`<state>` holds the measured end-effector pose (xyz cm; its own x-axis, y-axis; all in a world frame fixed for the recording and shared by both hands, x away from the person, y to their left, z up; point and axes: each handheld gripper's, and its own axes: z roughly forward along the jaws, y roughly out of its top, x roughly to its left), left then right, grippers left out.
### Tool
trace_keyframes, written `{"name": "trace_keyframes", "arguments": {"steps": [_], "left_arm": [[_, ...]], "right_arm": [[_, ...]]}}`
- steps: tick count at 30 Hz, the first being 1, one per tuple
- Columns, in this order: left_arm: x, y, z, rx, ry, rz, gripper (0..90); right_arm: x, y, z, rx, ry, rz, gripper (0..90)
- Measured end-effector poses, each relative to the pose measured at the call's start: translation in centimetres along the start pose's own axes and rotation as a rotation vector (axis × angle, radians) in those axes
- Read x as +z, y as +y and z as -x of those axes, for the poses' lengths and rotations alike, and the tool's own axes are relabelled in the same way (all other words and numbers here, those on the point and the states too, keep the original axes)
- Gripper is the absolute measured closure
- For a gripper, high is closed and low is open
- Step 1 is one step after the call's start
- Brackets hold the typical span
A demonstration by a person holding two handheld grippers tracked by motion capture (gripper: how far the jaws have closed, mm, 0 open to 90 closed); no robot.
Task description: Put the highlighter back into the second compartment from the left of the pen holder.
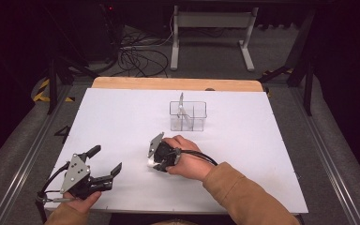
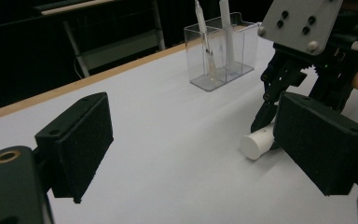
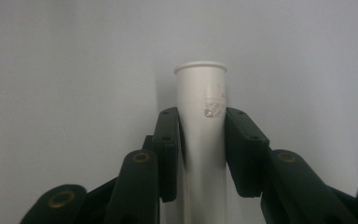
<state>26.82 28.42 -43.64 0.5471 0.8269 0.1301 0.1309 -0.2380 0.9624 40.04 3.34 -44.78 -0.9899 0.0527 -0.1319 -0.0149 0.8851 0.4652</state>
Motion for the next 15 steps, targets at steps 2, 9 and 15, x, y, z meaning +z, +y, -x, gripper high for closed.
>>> {"name": "trace_keyframes", "arguments": {"steps": [2,9,15], "left_arm": [[0.0,0.0,0.0,0.000,0.001,0.001,12.7],[0.0,0.0,0.0,0.003,0.003,0.002,12.7],[0.1,0.0,0.0,0.002,0.001,0.002,12.7]], "right_arm": [[-0.5,0.1,0.0,0.013,0.006,0.008,67.7],[-2.5,0.3,0.2,0.020,-0.007,0.069,68.0],[-3.7,0.2,0.4,0.031,-0.014,0.091,68.1]]}}
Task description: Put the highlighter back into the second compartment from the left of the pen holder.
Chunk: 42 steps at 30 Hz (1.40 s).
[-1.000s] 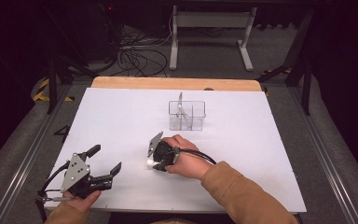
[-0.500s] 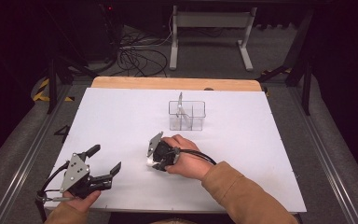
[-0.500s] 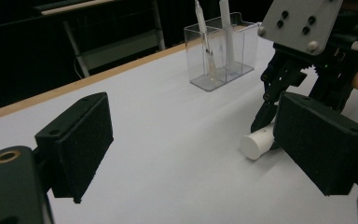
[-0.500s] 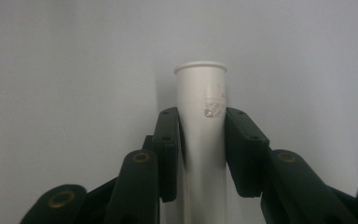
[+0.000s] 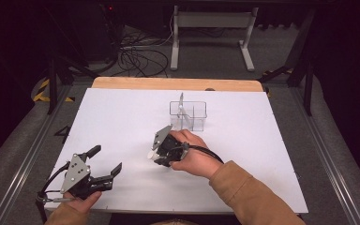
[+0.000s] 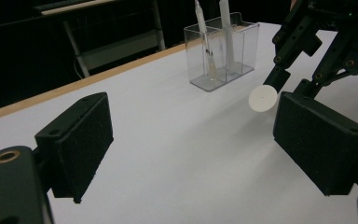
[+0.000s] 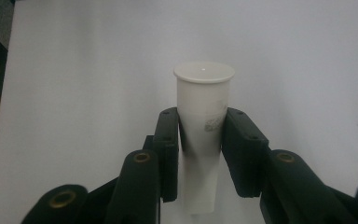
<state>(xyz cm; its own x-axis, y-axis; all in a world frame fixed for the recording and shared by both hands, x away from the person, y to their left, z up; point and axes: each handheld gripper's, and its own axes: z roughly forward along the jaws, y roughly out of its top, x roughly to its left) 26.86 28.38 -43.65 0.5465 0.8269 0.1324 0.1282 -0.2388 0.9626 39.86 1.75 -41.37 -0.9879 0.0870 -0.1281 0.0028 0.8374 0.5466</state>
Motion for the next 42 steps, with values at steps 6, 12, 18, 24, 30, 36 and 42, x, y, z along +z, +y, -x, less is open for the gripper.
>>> {"name": "trace_keyframes", "arguments": {"steps": [6,12,18,24,30,36,42], "left_arm": [[0.0,0.0,0.0,0.001,0.001,0.000,12.7],[0.0,0.0,0.0,-0.001,0.000,0.001,12.7],[-0.1,0.0,-0.1,0.006,0.000,-0.003,12.7],[-0.1,0.0,-0.1,0.007,0.000,-0.003,12.7],[-0.1,0.0,-0.1,0.007,0.000,-0.003,12.7],[-0.1,0.0,-0.1,0.007,0.000,-0.003,12.7],[-0.1,0.0,-0.1,0.007,0.001,-0.003,12.7]], "right_arm": [[-0.5,0.0,0.0,0.012,-0.004,0.025,68.1],[-1.1,0.1,0.0,0.020,-0.012,0.040,68.1],[-1.8,0.3,0.0,0.037,-0.015,0.066,68.1],[-2.7,0.3,0.2,0.070,-0.015,0.123,68.0],[-3.8,0.2,0.6,0.112,-0.016,0.194,68.0],[-4.8,0.0,1.0,0.137,-0.048,0.239,68.0],[-5.8,-0.2,1.5,0.171,-0.071,0.298,68.0]]}}
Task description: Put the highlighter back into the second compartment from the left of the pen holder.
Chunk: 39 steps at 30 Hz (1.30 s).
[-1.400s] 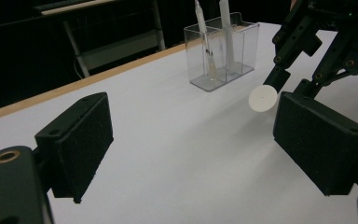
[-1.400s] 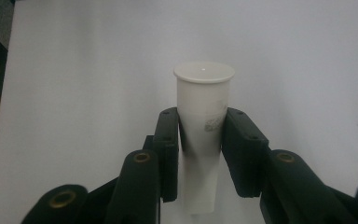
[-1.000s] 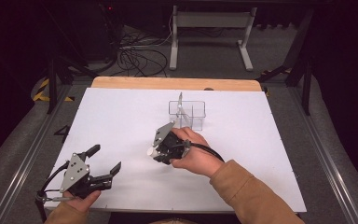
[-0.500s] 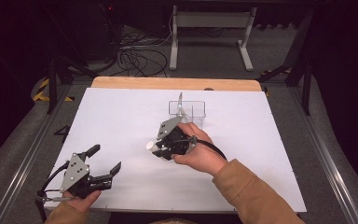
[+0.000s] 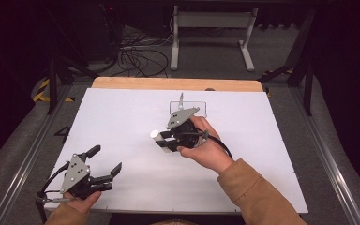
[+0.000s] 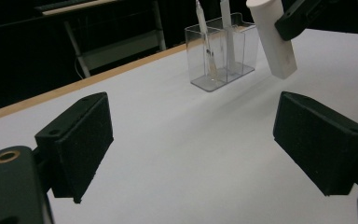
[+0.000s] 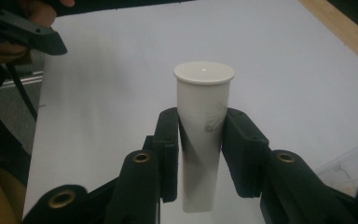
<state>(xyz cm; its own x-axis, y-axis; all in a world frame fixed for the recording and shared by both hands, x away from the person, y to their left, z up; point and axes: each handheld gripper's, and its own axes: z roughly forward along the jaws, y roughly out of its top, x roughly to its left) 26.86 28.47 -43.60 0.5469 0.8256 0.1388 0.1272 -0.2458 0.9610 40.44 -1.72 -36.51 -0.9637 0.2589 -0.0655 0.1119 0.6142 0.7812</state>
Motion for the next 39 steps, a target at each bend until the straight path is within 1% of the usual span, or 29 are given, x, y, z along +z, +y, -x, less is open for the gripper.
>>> {"name": "trace_keyframes", "arguments": {"steps": [4,10,17,23,30,38,39], "left_arm": [[0.0,0.0,0.0,0.000,0.000,0.000,12.7],[0.0,0.0,0.0,0.000,0.001,0.000,12.7],[0.0,0.0,0.0,0.000,0.001,0.000,12.7],[0.0,0.0,0.0,0.000,0.001,-0.001,12.7],[0.0,0.0,0.0,-0.001,0.001,-0.001,12.7],[0.0,0.0,0.0,0.002,0.003,0.000,12.7],[0.0,0.0,0.0,0.002,0.004,0.000,12.7]], "right_arm": [[-0.7,0.0,0.4,0.019,-0.021,0.030,67.9],[-2.0,-0.1,1.2,0.059,-0.061,0.092,67.9],[-3.3,-0.4,2.2,0.110,-0.106,0.135,67.9],[-4.4,-0.7,3.1,0.157,-0.158,0.171,67.9],[-5.8,-1.3,4.4,0.235,-0.225,0.231,67.9],[-6.9,-2.0,5.6,0.287,-0.294,0.269,67.9],[-7.0,-2.1,5.7,0.298,-0.297,0.269,67.9]]}}
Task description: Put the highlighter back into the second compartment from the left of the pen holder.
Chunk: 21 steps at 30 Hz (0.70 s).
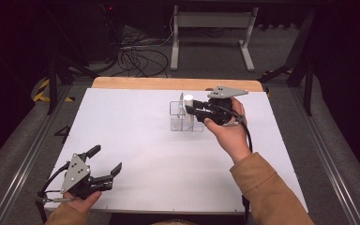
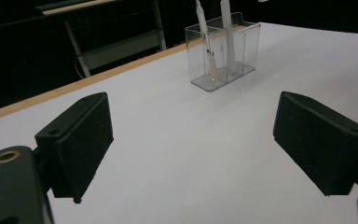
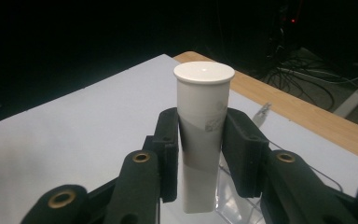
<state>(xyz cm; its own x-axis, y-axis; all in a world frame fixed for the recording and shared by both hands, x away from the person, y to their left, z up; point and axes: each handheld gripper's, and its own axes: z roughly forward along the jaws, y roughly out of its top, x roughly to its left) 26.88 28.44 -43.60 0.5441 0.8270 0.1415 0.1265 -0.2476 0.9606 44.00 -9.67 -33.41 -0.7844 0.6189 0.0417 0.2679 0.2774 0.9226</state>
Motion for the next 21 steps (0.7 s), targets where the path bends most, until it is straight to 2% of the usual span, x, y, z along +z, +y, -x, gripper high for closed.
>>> {"name": "trace_keyframes", "arguments": {"steps": [11,21], "left_arm": [[0.0,0.0,0.0,-0.001,0.000,0.000,12.7],[0.0,0.0,0.0,-0.002,0.000,0.000,12.7]], "right_arm": [[0.1,-0.4,2.2,0.079,-0.104,0.047,67.8],[0.5,-0.8,3.8,0.111,-0.187,0.059,67.8]]}}
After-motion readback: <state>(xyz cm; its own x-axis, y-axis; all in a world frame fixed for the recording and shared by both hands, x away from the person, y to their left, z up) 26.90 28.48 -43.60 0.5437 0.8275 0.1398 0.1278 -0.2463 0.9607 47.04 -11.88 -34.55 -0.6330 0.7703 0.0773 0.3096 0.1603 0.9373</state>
